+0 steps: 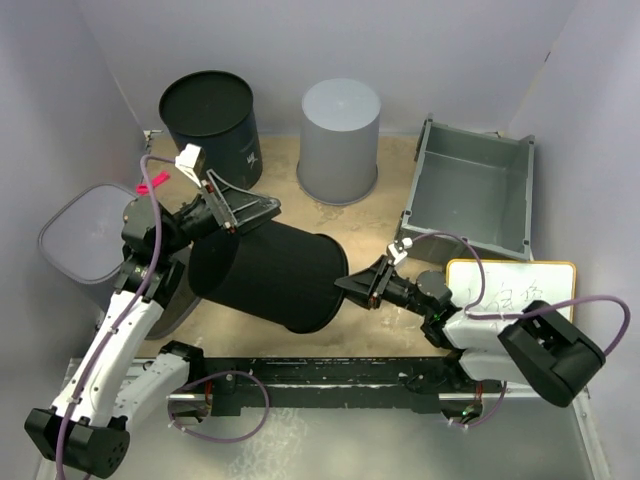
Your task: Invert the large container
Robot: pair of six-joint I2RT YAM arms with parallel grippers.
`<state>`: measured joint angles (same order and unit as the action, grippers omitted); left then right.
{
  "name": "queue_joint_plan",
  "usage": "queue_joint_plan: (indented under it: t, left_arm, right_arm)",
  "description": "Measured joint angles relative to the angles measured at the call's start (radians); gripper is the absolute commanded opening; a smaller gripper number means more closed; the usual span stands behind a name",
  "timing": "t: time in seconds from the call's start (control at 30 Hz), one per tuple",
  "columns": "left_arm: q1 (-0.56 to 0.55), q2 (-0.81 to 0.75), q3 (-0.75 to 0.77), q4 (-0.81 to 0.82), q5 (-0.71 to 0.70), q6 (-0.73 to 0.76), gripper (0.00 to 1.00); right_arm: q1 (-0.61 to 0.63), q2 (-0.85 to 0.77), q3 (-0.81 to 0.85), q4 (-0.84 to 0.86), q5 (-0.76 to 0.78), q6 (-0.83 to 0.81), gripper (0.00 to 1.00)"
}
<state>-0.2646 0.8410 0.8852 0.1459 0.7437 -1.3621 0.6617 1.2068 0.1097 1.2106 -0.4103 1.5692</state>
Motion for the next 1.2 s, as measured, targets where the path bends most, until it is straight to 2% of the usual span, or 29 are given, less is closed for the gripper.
queue_joint_plan:
  t: [0.23, 0.47, 0.63, 0.83, 0.97, 1.2]
  left_arm:
    - [-0.031, 0.000, 0.000, 0.019, 0.010, -0.008, 0.56]
    - [-0.035, 0.006, 0.000, 0.024, 0.010, -0.007, 0.56]
    - [-0.046, 0.033, 0.005, 0.034, 0.006, -0.003, 0.56]
    - [-0.090, 0.133, 0.069, 0.074, -0.031, 0.011, 0.56]
    - [-0.125, 0.196, 0.115, 0.132, -0.060, 0.011, 0.56]
    - [-0.186, 0.270, 0.181, 0.204, -0.080, 0.015, 0.56]
  right_arm:
    - [0.006, 0.044, -0.038, -0.018, -0.038, -0.029, 0.59]
    - [0.006, 0.043, -0.043, -0.034, -0.039, -0.047, 0.61]
    - [0.006, 0.013, -0.002, -0.158, -0.034, -0.094, 0.61]
    - [0.006, 0.026, 0.022, -0.293, -0.018, -0.141, 0.61]
    - [0.006, 0.070, 0.018, -0.320, 0.000, -0.164, 0.61]
    - [0.006, 0.048, 0.027, -0.398, 0.001, -0.213, 0.61]
